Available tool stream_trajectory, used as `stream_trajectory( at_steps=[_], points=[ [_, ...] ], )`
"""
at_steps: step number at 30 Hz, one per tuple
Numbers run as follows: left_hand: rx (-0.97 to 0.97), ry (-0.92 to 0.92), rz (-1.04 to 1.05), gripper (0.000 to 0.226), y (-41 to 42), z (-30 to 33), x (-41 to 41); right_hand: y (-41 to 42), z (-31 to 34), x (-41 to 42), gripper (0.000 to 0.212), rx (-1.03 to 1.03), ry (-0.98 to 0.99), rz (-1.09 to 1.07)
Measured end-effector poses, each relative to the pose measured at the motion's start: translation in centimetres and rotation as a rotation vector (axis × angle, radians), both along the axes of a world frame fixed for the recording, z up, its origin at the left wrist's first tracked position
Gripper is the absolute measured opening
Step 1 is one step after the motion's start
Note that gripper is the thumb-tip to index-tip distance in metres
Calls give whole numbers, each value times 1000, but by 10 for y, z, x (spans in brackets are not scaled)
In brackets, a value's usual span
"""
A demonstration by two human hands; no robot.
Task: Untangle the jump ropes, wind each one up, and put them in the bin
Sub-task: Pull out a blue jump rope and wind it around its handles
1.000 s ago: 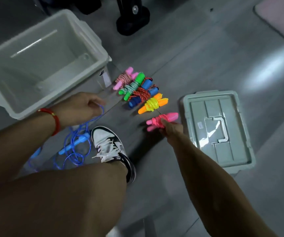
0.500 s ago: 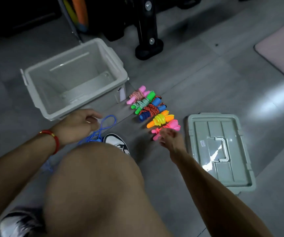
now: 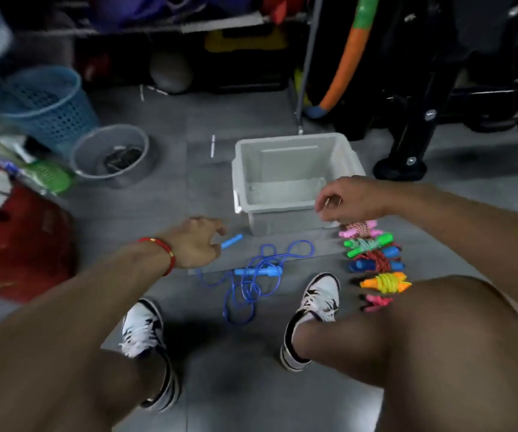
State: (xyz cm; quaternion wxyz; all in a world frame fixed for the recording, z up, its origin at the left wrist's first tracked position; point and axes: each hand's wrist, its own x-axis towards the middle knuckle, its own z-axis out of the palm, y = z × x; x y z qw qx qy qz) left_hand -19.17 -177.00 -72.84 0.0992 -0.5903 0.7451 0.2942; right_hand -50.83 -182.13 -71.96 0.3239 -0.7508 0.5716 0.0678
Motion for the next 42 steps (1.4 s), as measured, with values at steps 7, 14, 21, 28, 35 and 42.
stream_trajectory(
  at_steps=[7,14,21,28,35,42],
  points=[
    [116,-185,-39,46,1,-17,57,-40,-114,112,25,85,407,334],
    [136,-230,113,55,-24,-35,104,-29,-275,216,39,98,244,309],
    [207,-311,76,48,-21,-51,115,-53,-344,252,62,-36,276,287],
    [208,-268,52,47,-35,-33,101,-26,-318,258,56,-117,113,-94],
    [211,-97,339,52,-49,-11,75,-14,-178,264,18,140,-751,-678],
    [345,574,676,36,-19,21,43,58,-74,226,30,-118,-914,-444]
  ],
)
